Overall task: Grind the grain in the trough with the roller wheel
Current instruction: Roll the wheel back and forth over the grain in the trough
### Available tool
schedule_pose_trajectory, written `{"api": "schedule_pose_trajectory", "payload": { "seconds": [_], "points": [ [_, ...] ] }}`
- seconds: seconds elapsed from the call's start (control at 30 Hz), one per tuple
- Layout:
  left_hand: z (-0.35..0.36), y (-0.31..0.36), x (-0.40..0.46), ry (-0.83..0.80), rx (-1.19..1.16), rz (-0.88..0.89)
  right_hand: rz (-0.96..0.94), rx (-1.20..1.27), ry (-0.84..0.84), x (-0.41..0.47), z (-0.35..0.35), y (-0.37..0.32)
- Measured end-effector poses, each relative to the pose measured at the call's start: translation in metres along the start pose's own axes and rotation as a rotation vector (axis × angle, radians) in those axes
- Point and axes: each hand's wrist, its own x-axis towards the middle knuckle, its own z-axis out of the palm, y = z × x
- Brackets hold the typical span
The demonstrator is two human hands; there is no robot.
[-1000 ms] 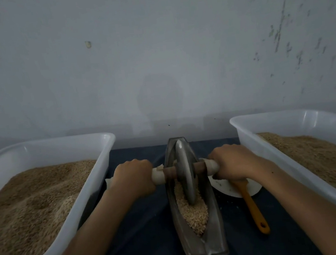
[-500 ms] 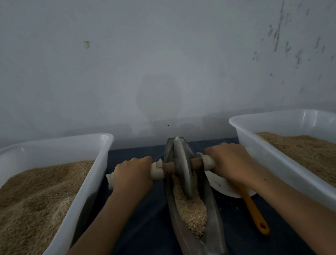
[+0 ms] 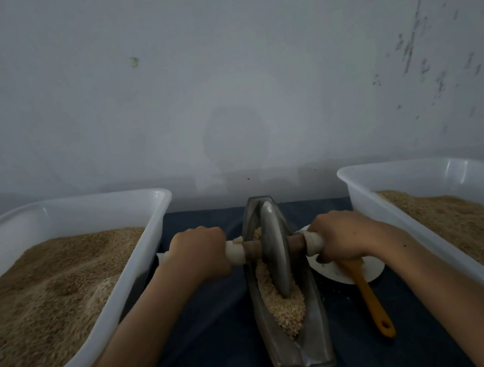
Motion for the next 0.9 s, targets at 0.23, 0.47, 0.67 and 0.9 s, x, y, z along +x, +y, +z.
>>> {"api": "schedule_pose_trajectory", "payload": {
  "seconds": [0.23,0.47,0.67,0.9],
  "points": [
    [0.014,0.002,-0.001,0.303,-0.021,-0.013,0.031,-0.052,0.366,0.009,0.018,-0.001],
    [0.017,-0.004,0.002,0.197,-0.055,-0.008,-0.01,-0.123,0.318,0.006,0.012,-0.003],
    [0.005,-0.007,0.003,-0.038,-0.043,0.039,-0.005,-0.063,0.008,-0.001,-0.003,-0.003],
    [0.015,-0.003,0.002,0.155,-0.023,-0.031,-0.019,-0.102,0.298,0.007,0.011,-0.002]
  ]
}}
